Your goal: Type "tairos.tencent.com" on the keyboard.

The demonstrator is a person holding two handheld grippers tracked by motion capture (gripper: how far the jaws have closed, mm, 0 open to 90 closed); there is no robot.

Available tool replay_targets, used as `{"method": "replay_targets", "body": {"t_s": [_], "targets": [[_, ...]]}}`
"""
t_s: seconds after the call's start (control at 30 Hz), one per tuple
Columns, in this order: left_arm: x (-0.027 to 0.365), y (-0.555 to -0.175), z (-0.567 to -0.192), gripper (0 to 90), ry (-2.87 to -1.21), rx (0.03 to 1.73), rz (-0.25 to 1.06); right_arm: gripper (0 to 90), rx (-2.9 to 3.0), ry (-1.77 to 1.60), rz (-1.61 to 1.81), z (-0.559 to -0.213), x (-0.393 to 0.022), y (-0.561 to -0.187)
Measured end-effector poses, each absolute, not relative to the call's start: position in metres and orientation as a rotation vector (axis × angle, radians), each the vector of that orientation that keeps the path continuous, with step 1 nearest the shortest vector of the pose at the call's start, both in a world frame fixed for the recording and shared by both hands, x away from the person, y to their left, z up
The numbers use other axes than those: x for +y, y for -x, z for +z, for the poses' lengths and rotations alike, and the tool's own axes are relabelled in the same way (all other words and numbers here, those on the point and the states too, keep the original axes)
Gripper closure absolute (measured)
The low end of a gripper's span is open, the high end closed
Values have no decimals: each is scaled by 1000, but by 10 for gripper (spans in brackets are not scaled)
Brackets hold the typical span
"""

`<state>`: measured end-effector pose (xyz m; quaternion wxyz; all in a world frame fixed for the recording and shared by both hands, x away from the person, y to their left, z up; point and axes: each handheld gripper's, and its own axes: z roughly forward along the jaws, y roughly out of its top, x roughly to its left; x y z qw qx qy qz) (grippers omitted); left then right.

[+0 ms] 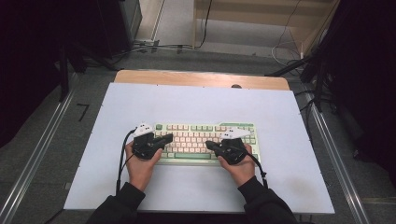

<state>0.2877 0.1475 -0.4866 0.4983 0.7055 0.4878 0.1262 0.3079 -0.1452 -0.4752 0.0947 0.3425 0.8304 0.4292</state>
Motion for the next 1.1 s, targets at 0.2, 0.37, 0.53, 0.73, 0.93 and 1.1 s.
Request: {"method": "replay_targets", "body": {"t_s": [0.2, 0.37, 0.53, 0.73, 0.93, 1.1], "targets": [[149, -286, -485, 900, -1690, 1180, 295, 821, 2446, -1030, 1287, -473, -154, -309], [154, -283, -483, 869, -1675, 1191, 307, 751, 2416, -1048, 1313, -471, -164, -309], [160, -280, -482, 768, -1661, 1205, 319, 616, 2383, -1073, 1343, -469, -175, -310], [164, -277, -480, 599, -1644, 1217, 351, 476, 2357, -1117, 1347, -469, -186, -311], [166, -271, -477, 490, -1641, 1213, 369, 378, 2323, -1125, 1337, -467, -196, -309], [168, -267, -475, 414, -1639, 1205, 388, 352, 2301, -1133, 1326, -466, -205, -306]]}}
